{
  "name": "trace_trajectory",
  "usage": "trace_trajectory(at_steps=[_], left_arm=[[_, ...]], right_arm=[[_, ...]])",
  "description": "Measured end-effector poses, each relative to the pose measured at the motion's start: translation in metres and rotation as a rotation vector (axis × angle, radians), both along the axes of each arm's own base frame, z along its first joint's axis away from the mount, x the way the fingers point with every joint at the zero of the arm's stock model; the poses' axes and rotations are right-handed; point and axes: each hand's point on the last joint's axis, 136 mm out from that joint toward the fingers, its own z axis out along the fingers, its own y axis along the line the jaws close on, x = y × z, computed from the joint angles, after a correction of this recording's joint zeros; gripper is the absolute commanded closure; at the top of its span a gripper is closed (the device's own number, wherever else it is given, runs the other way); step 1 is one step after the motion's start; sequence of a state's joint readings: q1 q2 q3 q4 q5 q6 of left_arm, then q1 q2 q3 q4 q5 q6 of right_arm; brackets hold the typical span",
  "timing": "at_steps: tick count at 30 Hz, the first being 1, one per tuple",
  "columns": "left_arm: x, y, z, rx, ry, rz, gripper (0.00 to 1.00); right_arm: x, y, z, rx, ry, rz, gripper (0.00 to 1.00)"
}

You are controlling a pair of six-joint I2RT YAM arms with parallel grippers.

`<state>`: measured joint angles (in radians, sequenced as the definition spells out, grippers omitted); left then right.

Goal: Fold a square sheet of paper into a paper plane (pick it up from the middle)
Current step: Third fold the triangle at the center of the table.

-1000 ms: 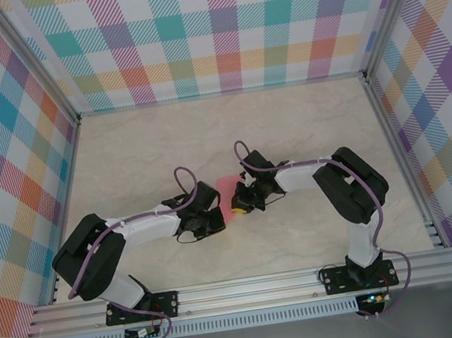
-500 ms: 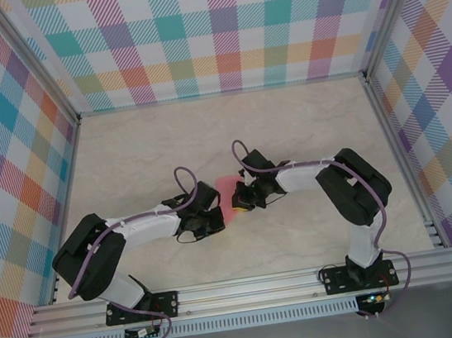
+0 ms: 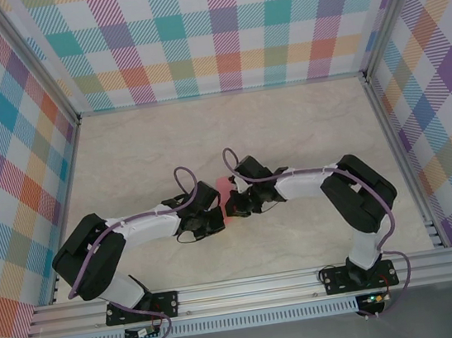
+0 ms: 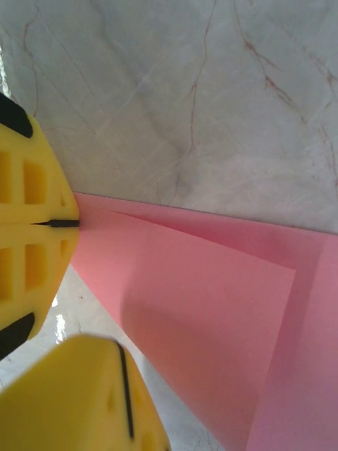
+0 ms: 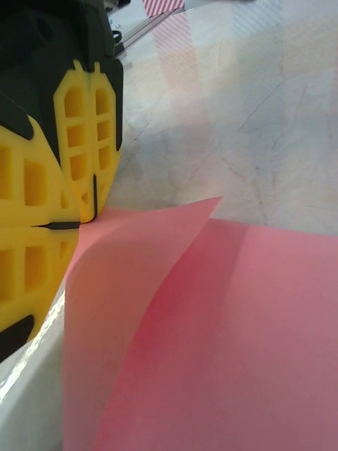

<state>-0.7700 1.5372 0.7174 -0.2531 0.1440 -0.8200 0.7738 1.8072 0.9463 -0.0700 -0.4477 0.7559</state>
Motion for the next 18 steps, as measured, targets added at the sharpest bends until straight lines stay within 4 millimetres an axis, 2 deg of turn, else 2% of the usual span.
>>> trace_trajectory(at_steps=[9,18], left_arm=[[0.0,0.0,0.0,0.0,0.0,0.0,1.0],[0.0,0.001,0.0,0.005,0.002,0.004,1.0]], right_arm=[[-0.004,0.002,-0.018,-0.026,0.033,0.019,0.96],[-0.002,0.001,-0.021,-0.04,0.034,0.012,0.96]])
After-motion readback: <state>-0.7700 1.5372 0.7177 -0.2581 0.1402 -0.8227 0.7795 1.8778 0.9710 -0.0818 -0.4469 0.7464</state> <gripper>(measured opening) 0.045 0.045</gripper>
